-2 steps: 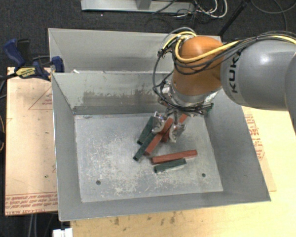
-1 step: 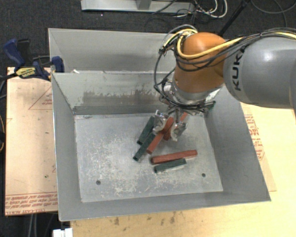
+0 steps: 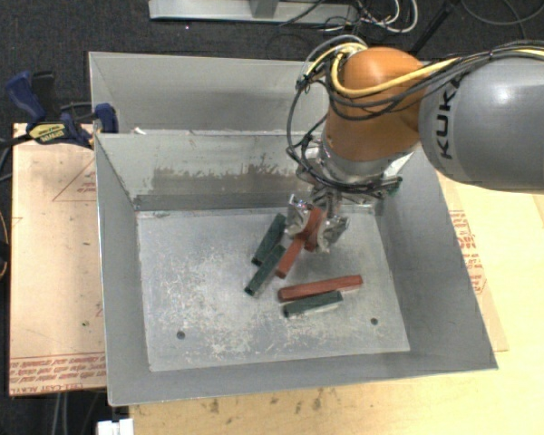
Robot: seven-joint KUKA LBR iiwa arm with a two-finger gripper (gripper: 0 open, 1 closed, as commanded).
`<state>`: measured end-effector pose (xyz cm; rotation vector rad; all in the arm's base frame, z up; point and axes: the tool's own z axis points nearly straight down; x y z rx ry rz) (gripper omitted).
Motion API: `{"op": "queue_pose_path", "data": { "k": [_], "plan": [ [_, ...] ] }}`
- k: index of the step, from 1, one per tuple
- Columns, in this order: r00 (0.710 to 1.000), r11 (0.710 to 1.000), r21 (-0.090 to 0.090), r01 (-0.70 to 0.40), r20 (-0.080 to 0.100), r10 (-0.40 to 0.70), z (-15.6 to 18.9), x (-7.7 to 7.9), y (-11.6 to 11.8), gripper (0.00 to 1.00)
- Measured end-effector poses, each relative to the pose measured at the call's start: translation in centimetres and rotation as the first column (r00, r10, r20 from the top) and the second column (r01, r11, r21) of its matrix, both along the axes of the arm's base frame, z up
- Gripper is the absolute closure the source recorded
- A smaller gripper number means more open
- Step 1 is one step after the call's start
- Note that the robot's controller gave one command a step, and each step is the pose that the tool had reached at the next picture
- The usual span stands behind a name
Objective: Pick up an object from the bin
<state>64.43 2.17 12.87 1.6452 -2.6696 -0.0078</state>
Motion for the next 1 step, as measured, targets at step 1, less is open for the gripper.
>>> {"op": "queue_pose_path", "data": {
  "k": [1],
  "plan": [
    [1.0,1.0,0.0,0.001,0.008,-0.001,1.96,0.15,0.03,1.0]
  ]
}}
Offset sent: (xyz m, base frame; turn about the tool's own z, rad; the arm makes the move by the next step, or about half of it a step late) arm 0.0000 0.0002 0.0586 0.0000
